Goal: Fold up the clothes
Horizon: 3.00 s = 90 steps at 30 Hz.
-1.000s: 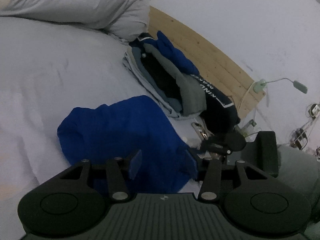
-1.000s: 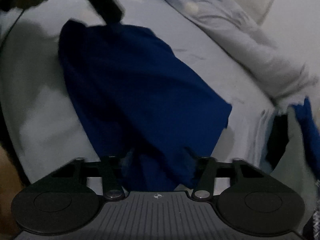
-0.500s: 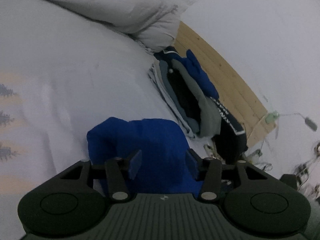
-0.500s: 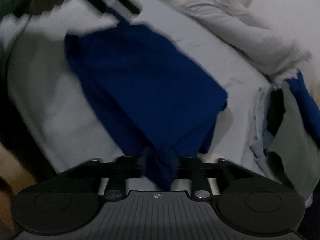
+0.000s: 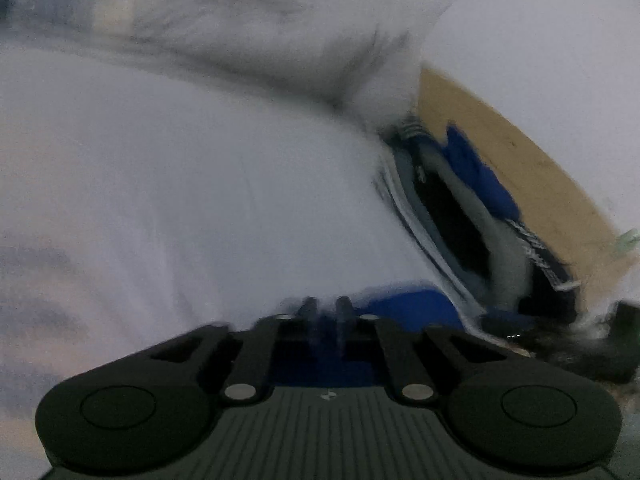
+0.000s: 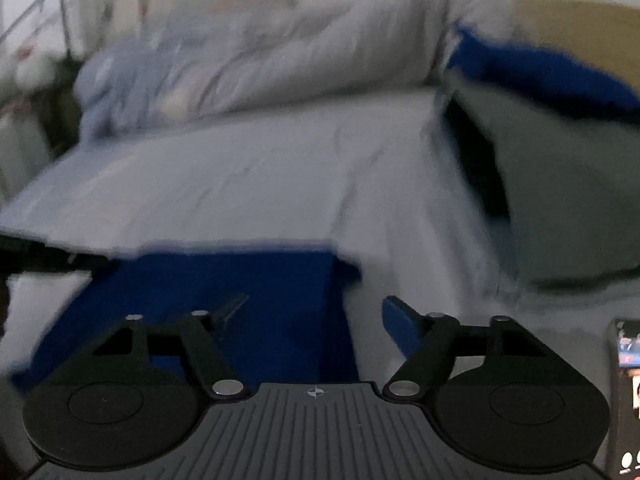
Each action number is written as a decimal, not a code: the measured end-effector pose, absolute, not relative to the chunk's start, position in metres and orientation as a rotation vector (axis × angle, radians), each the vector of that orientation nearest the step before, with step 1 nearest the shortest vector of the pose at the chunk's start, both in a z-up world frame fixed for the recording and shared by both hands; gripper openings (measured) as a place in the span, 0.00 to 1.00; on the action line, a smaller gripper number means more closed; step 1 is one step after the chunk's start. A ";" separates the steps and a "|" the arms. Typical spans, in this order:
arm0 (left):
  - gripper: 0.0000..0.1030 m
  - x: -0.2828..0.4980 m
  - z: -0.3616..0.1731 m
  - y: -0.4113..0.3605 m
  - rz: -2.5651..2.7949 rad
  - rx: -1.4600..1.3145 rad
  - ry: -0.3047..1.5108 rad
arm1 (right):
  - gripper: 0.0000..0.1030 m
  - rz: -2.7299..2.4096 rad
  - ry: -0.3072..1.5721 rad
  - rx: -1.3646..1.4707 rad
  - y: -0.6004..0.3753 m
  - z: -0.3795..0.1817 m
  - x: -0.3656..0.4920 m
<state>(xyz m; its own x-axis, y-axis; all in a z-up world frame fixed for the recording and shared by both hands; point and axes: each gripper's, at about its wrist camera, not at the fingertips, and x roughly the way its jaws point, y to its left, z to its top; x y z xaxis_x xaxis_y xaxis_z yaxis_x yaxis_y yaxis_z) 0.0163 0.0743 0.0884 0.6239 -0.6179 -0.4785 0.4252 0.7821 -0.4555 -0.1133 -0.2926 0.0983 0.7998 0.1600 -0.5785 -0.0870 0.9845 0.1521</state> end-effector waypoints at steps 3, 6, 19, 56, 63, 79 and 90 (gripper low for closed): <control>0.28 -0.001 0.115 0.071 -0.570 -0.394 0.504 | 0.68 0.117 0.483 0.160 -0.270 0.104 -0.116; 0.38 -0.008 0.128 0.041 -0.603 -0.502 0.455 | 0.57 0.066 0.413 0.216 -0.258 0.098 -0.102; 0.23 0.004 0.043 -0.042 -0.281 -0.129 0.623 | 0.55 0.044 0.476 0.295 -0.258 0.038 -0.050; 0.07 -0.088 0.098 -0.028 -0.338 0.010 0.519 | 0.09 0.015 0.530 0.079 -0.244 0.074 -0.163; 0.07 -0.118 0.069 -0.041 -0.458 0.137 0.514 | 0.09 0.107 0.573 -0.024 -0.207 0.058 -0.178; 0.06 -0.117 0.051 0.035 -0.266 0.048 0.728 | 0.01 -0.089 0.692 0.004 -0.236 0.056 -0.178; 0.58 -0.070 0.027 0.077 -0.634 -0.537 0.979 | 0.53 0.143 0.490 -0.130 -0.188 0.086 -0.217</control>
<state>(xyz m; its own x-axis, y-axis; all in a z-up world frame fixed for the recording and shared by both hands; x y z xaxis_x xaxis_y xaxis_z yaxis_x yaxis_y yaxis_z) -0.0703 0.0771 0.0272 0.4080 -0.7021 -0.5836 0.2448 0.7000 -0.6709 -0.2172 -0.1879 0.0864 0.8726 0.1057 -0.4769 -0.1679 0.9817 -0.0896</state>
